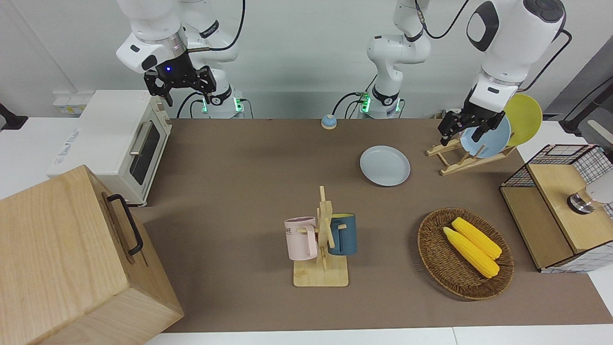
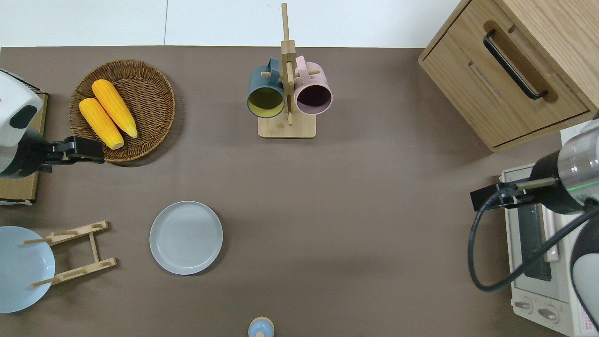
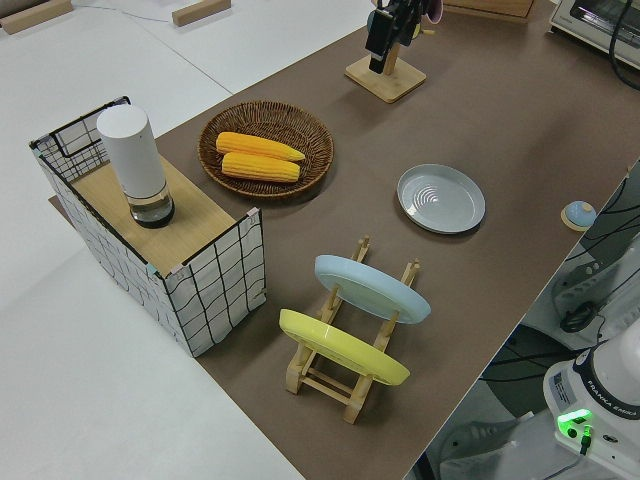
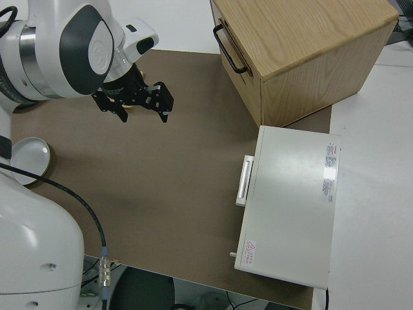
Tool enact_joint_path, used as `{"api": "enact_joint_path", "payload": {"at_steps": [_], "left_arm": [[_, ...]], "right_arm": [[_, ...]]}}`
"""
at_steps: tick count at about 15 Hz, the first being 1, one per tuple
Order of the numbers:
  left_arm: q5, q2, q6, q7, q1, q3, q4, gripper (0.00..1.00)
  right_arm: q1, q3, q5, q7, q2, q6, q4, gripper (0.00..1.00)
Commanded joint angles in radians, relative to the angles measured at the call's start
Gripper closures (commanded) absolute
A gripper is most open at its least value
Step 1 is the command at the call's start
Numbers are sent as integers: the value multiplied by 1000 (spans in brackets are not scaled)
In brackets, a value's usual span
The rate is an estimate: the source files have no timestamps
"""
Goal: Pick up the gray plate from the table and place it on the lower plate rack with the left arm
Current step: 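Move the left gripper down to the edge of the gray plate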
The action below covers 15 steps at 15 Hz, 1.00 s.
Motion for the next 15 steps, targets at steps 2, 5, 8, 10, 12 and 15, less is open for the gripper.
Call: {"api": "enact_joint_path", "payload": {"at_steps": [2, 5, 8, 10, 12, 15], "left_arm": [[-5, 3, -37, -57, -11, -6, 23, 7], [-7, 3, -37, -69, -12, -8, 20, 7], [-5, 6, -37, -71, -15, -8, 9, 7], [-5, 6, -37, -71, -29, -8, -5, 7], [-5, 0, -29, -71, -29, -11, -41, 7], [-5, -5, -1, -69, -31, -12, -103, 9]], "right_arm": [[-15, 7, 3, -3, -5, -15, 6, 11], [-15, 7, 3, -3, -5, -15, 6, 11], [-13, 7, 3, -3, -5, -15, 6, 11], [-13, 7, 3, -3, -5, -15, 6, 11], [-15, 7, 3, -3, -5, -15, 6, 11], [-15, 7, 3, -3, -5, -15, 6, 11]]}}
